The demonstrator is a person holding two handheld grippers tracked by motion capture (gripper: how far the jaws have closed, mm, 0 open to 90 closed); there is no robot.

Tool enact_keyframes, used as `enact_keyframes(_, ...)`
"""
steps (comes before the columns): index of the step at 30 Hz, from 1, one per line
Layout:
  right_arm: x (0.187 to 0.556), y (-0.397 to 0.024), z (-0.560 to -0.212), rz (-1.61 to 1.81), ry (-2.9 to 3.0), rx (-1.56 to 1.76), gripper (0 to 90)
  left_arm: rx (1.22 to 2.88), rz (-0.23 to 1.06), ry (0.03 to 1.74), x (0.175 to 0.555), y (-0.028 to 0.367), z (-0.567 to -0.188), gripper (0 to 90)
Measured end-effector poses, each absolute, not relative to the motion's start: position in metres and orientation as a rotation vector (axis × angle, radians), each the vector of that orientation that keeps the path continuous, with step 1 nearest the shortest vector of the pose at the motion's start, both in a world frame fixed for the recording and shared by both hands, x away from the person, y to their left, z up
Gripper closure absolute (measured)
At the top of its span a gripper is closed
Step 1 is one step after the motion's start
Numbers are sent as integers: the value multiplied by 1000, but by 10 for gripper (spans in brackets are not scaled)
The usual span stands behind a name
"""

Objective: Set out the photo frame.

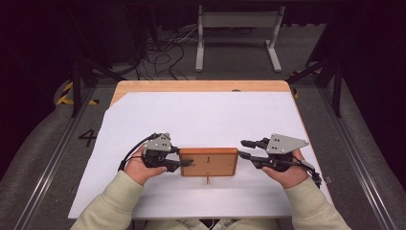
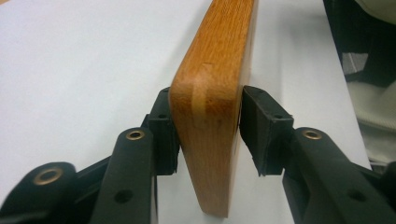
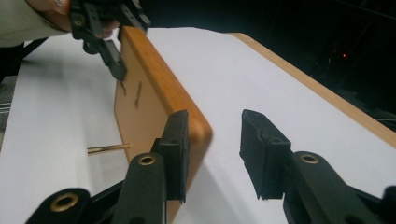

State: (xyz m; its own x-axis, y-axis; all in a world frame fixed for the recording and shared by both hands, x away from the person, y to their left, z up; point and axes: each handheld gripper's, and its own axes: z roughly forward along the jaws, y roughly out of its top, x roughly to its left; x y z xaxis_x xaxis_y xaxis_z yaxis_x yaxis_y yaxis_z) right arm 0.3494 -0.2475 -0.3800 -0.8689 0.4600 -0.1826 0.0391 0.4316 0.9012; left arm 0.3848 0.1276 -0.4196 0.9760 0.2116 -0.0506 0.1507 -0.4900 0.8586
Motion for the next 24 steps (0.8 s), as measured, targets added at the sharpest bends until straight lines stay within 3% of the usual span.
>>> enact_keyframes(14,351,-269,-394,1360,2316,585,628,2113,60,181,364,130,-418,676)
enact_keyframes(24,350,-270,-401,1352,2349,605,628,2150,-2,85,349,127,-419,586)
